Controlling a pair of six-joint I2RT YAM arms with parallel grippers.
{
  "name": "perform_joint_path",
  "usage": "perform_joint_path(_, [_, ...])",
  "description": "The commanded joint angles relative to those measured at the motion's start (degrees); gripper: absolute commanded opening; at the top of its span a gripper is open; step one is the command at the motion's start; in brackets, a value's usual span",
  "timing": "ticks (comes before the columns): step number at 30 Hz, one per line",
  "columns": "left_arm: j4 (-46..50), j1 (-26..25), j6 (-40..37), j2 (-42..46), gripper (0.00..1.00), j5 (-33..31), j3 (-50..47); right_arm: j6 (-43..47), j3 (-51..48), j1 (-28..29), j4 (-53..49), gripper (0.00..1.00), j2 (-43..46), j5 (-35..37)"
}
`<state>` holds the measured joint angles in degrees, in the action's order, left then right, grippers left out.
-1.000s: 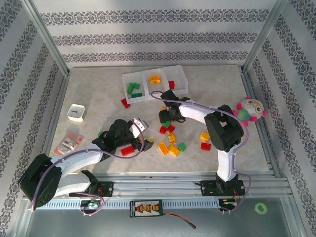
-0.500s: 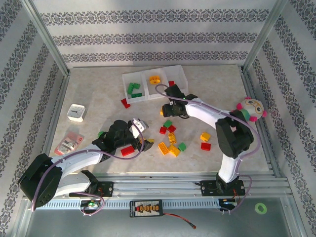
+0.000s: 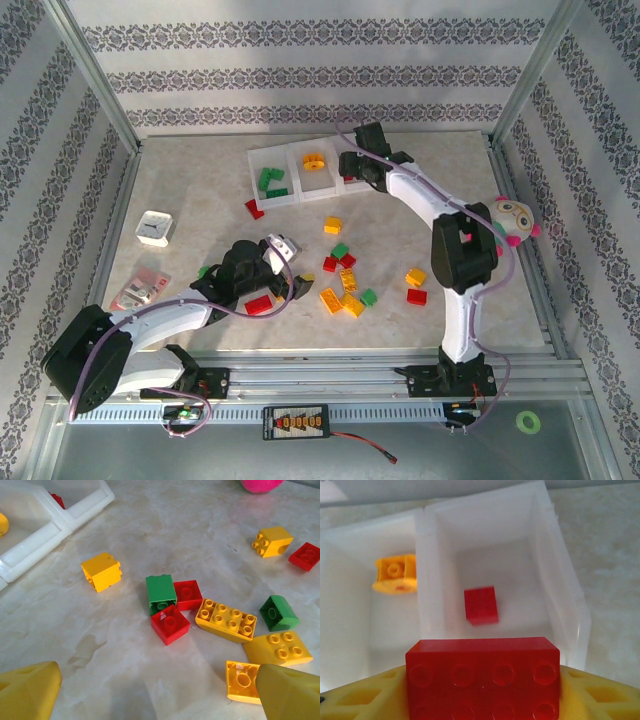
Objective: Sort the legos into containers by color
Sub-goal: Place the lego in the container.
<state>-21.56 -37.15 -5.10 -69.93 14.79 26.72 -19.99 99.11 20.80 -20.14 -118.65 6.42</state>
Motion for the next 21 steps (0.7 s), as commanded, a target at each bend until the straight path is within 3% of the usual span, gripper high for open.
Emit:
perform_joint_path(1, [1.18, -0.65, 1.3, -0.01, 0.99, -1.15, 1.37, -1.26, 6.26, -0.94, -0.6, 0.63, -4.82, 0.49])
perform_joint_path(11, [6.04, -0.65, 4.55, 0.9, 0.99, -4.5, 2.96, -3.28, 20.06, -3.46, -6.87, 0.7, -15.83, -2.3])
perform_joint_path(17, [17.66, -0.71, 11.57, 1.05, 0.99, -11.14, 7.44, -2.06, 17.55, -3.63, -6.74, 0.89, -12.03, -2.91])
perform_joint_path(21, [28.69, -0.69, 15.36, 0.57, 0.99, -13.61, 11.89, -1.29, 10.43, -3.33, -3.54, 0.93, -5.41, -4.26])
